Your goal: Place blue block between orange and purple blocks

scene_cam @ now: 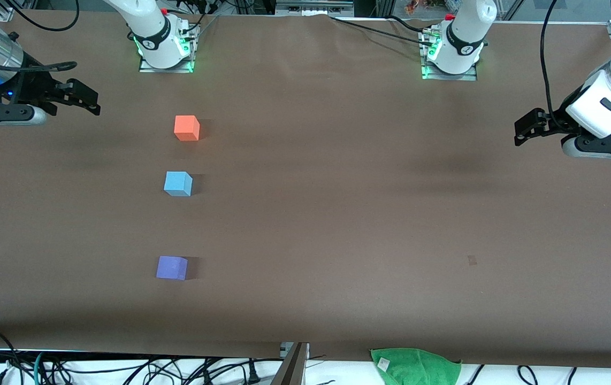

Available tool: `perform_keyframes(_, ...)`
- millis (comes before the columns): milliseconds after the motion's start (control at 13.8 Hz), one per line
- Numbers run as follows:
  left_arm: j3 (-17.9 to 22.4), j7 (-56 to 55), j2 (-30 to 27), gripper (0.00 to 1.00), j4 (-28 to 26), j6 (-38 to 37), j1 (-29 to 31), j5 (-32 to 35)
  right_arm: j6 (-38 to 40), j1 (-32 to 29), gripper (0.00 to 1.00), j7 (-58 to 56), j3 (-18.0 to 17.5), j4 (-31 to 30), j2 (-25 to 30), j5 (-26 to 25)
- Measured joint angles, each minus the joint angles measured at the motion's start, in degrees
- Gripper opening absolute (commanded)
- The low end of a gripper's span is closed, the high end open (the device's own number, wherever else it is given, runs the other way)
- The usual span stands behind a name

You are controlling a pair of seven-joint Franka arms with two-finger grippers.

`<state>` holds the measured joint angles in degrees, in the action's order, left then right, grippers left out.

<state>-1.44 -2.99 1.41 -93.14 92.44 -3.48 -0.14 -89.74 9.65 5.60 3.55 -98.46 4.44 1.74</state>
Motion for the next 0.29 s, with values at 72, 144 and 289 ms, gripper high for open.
perform_keyframes(72,0.00,0.00,0.00,1.00,0.00,-0.02,0.01,0.00,0.45,0.00,0.99,0.00,-0.22,1.90,-1.12,0.00)
perform_keyframes(144,0.00,0.00,0.00,1.00,0.00,-0.03,0.01,0.00,0.67,0.00,0.99,0.00,-0.29,3.18,-2.03,0.00)
perform_keyframes(289,0.00,0.00,0.01,1.00,0.00,-0.05,0.01,0.10,0.90,-0.02,0.99,0.00,-0.28,4.30,-3.13,0.00)
